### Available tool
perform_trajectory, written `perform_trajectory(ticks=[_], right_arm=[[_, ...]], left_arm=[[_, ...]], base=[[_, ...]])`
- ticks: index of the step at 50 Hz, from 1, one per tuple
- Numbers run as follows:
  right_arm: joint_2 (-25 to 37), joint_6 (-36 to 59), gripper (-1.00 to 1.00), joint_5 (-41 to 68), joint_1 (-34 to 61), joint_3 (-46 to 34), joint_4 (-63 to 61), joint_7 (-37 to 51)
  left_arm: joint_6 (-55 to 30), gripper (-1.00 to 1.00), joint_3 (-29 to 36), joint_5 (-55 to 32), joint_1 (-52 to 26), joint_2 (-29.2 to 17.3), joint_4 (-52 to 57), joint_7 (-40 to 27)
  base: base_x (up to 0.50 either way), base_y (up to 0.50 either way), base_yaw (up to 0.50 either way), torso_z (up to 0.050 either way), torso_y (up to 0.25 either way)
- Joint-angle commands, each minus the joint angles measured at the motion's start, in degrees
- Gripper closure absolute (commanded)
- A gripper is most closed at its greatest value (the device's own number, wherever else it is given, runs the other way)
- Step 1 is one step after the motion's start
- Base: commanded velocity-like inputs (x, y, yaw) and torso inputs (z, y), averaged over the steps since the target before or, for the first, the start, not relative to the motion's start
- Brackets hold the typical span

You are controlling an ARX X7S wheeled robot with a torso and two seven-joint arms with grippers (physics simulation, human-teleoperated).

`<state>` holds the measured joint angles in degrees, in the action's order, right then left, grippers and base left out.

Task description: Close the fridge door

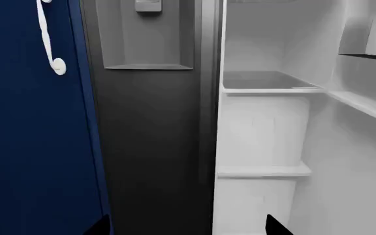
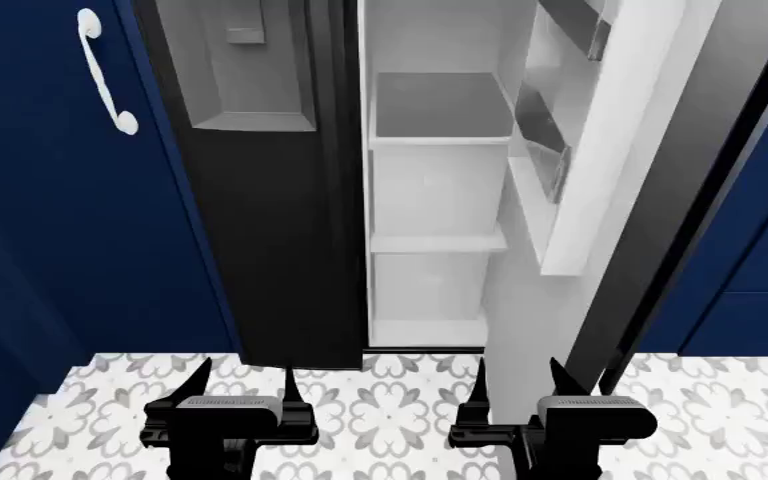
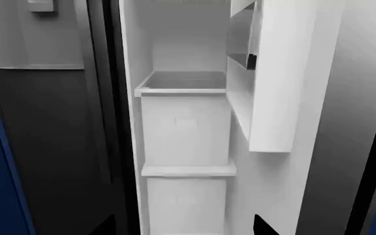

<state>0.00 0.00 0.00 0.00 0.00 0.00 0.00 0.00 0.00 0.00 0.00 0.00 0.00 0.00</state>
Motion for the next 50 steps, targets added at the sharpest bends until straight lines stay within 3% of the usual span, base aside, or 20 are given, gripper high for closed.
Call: perform_trajectory(ticks=[1, 50], right_arm=[[0.9, 0.1, -1.0, 0.8, 0.0, -1.1, -0.1, 1.3], [5.1, 1.9, -1.0, 5.9, -0.1, -6.0, -2.0, 7.8]], left_arm=[[-0.1, -1.0, 1.0, -0.9, 0.0, -0.9, 0.0, -1.1], [-0.9, -1.0, 6.6, -4.7, -0.2, -5.6, 0.2, -7.3]], base=[[0.0, 0.0, 0.0, 0.0, 0.0], [0.0, -0.11, 0.0, 0.0, 0.0]])
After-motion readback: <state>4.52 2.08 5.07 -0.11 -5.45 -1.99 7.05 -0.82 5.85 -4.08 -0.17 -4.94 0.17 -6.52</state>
